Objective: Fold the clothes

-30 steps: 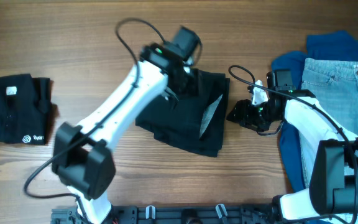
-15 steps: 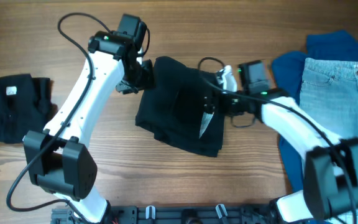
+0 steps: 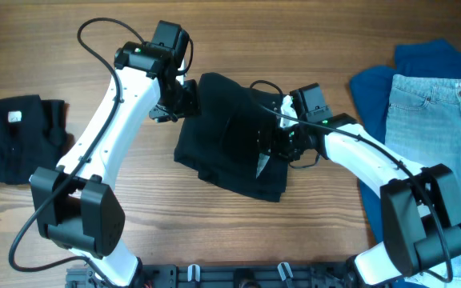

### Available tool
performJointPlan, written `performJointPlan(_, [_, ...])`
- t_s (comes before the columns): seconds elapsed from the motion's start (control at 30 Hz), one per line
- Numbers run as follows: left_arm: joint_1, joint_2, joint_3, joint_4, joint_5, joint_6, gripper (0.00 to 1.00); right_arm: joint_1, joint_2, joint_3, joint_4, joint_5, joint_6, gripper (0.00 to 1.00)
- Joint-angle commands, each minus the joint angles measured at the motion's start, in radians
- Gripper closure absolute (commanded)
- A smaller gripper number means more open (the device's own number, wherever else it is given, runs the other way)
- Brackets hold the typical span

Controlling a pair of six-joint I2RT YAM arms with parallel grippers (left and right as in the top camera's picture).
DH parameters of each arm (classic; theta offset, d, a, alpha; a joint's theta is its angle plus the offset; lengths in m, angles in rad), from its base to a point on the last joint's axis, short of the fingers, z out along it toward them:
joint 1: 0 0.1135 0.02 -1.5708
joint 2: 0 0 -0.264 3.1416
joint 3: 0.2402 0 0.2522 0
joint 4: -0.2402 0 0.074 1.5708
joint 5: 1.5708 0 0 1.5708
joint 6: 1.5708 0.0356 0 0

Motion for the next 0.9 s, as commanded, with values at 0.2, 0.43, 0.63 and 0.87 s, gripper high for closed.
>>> performJointPlan(0.2, [0.003, 0.006, -0.006, 0.005, 0.009, 0.017, 0.45, 0.085, 0.066, 0.010, 0.115, 0.103, 0.086, 0.78])
performJointPlan(0.43, [0.003, 0.006, -0.006, 0.006, 0.008, 0.017, 0.44, -0.018, -0.143, 0.058, -0.077, 0.106, -0.059, 0.96])
performJointPlan(0.63, [0.003, 0.006, -0.006, 0.022, 0.009, 0.017, 0.39, -0.051, -0.261, 0.074, -0.288, 0.205, -0.068, 0.96])
performJointPlan(0.87, [0.002, 0.006, -0.006, 0.022, 0.009, 0.017, 0.38, -0.054, -0.179, 0.073, -0.550, 0.703, 0.137, 0.96])
